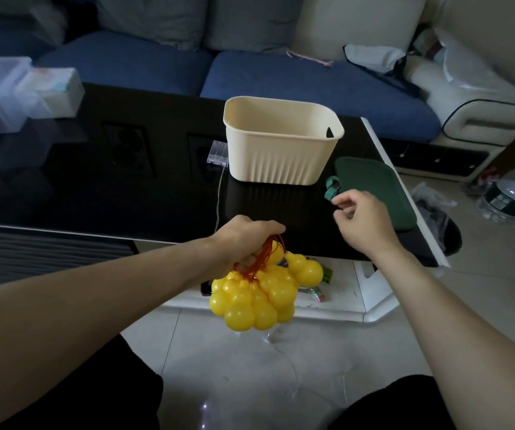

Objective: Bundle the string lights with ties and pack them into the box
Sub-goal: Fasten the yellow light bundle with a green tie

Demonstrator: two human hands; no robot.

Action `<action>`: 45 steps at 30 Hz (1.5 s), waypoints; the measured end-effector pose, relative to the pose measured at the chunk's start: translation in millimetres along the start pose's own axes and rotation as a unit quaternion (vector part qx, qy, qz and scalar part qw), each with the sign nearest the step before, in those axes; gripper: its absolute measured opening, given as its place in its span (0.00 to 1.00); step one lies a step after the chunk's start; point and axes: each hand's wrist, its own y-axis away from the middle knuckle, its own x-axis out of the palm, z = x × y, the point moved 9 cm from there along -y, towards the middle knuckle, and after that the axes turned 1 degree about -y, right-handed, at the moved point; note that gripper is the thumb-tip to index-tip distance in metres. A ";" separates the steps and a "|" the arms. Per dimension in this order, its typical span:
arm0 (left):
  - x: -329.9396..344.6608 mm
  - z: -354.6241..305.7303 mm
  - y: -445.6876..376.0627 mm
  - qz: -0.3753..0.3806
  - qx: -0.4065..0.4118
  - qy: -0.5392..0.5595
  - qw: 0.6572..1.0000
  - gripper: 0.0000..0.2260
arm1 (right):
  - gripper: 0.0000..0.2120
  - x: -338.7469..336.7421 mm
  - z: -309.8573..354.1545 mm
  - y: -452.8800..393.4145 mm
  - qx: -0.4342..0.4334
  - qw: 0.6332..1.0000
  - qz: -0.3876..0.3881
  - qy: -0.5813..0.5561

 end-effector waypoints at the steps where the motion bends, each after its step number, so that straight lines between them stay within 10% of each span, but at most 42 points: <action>1: -2.0 2.0 -0.4 -0.003 -0.003 -0.014 1.000 0.19 | 0.13 1.1 -6.4 -5.0 0.002 1.000 -0.004 0.026; 8: -10.3 9.8 -5.7 -0.012 -0.010 -0.057 0.998 0.20 | 0.36 37.6 -23.9 -30.9 0.015 0.978 0.093 0.188; 13: -4.7 14.2 -8.4 0.023 -0.015 -0.075 0.997 0.19 | 0.31 51.9 -21.6 -43.6 0.007 0.968 0.081 0.238; 24: -3.6 11.9 -14.4 0.044 -0.002 -0.075 0.996 0.21 | 0.08 25.1 -5.7 -39.0 -0.012 0.999 -0.039 0.009; 29: -9.6 12.0 -17.8 0.027 -0.024 0.023 0.999 0.22 | 0.08 11.7 33.2 -11.7 -0.038 0.981 0.050 -0.185; 38: 16.9 -11.0 1.7 0.165 0.009 0.183 0.969 0.19 | 0.05 24.6 95.9 45.7 -0.085 0.966 0.158 -0.185; 45: 25.0 -27.7 19.1 0.205 0.099 0.178 0.957 0.23 | 0.08 14.8 104.3 57.9 -0.036 0.948 0.118 -0.294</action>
